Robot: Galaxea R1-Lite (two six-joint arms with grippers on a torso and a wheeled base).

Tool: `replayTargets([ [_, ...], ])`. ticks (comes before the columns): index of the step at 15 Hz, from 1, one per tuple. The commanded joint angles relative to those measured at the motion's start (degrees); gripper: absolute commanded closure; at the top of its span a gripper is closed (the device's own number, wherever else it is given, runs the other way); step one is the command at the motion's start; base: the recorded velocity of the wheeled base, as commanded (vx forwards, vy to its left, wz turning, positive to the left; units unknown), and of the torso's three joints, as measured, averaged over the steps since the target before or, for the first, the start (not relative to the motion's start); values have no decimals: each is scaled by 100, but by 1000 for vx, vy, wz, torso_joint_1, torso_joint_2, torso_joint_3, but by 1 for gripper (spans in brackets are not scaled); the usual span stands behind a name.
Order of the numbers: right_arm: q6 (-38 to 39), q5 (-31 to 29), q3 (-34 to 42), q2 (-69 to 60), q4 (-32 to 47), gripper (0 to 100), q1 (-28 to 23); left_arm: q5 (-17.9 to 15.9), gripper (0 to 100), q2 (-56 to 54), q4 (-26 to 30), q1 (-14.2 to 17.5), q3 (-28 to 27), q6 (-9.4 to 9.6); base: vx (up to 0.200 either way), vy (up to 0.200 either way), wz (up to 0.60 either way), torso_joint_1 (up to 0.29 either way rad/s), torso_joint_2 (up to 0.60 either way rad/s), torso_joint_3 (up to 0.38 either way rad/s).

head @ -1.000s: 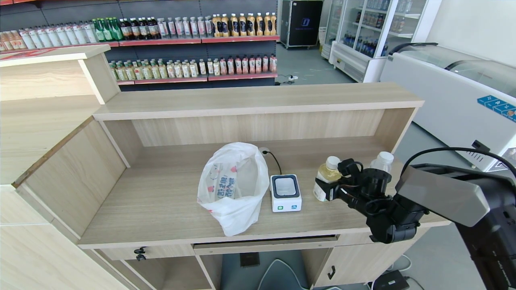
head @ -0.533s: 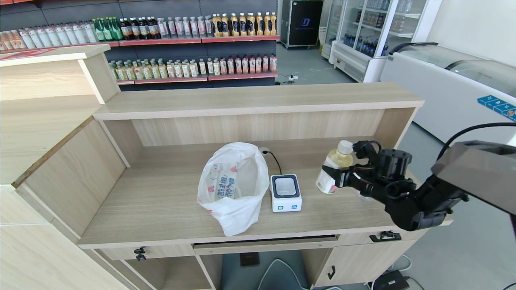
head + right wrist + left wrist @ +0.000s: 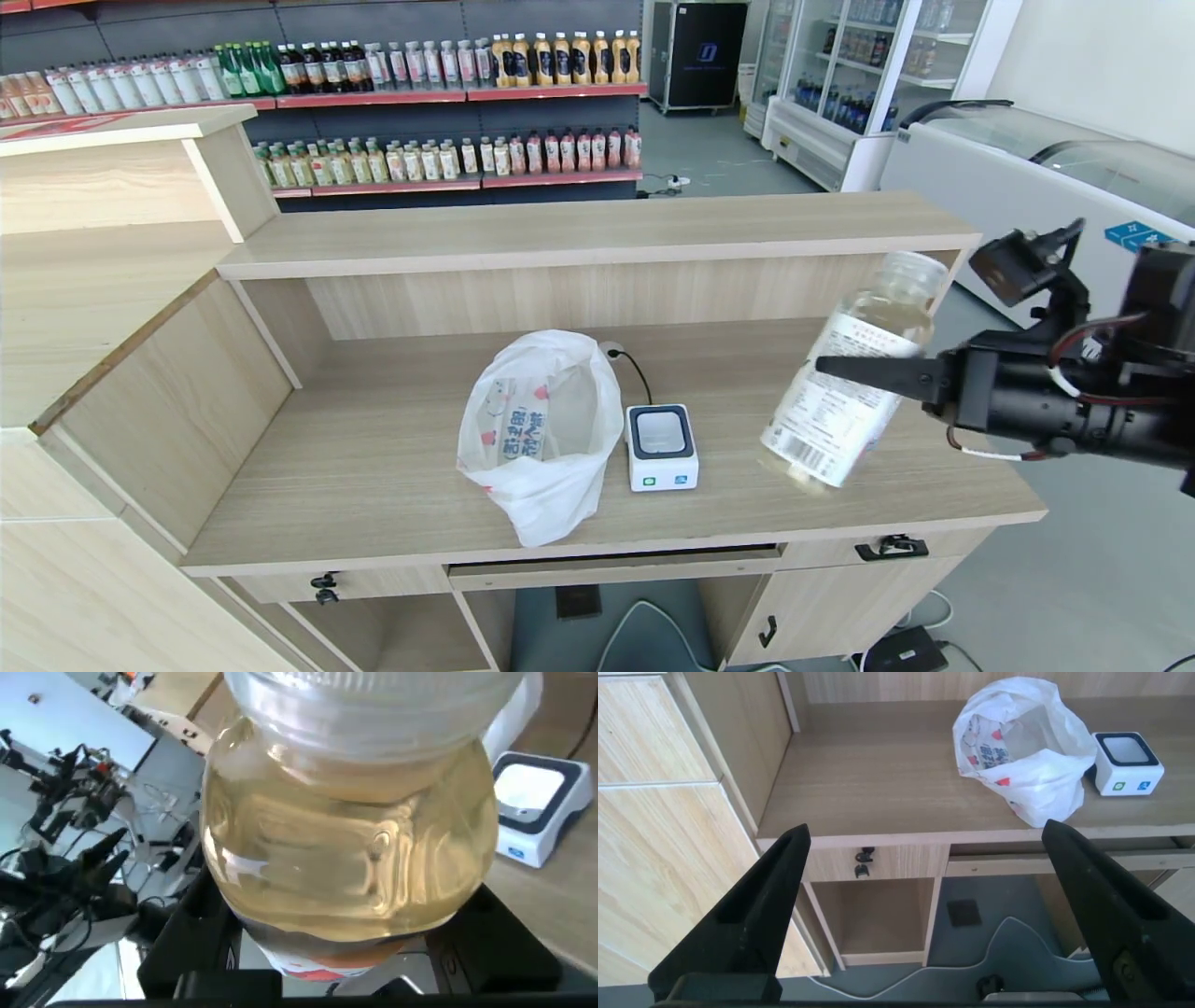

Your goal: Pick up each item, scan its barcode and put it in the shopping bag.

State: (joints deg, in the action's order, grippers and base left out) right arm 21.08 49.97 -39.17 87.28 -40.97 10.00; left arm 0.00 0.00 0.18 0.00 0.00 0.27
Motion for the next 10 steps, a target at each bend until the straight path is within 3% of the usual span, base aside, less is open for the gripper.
replayTargets([
  [1,72,373,533,-1038,107,100,-68,0,0,0,-1,0,0,0,0,0,0,0,0,0],
  [2,107,1120,920,-1495,142,100,-77,0,0,0,-1,0,0,0,0,0,0,0,0,0],
  [3,116,1375,981,-1592,151,100,-77,0,0,0,-1,0,0,0,0,0,0,0,0,0],
  [7,573,1946,867,-1847,371,100,125,0,0,0,-1,0,0,0,0,0,0,0,0,0],
  [10,1232,1973,726,-1943,353,100,345,0,0,0,-1,0,0,0,0,0,0,0,0,0],
])
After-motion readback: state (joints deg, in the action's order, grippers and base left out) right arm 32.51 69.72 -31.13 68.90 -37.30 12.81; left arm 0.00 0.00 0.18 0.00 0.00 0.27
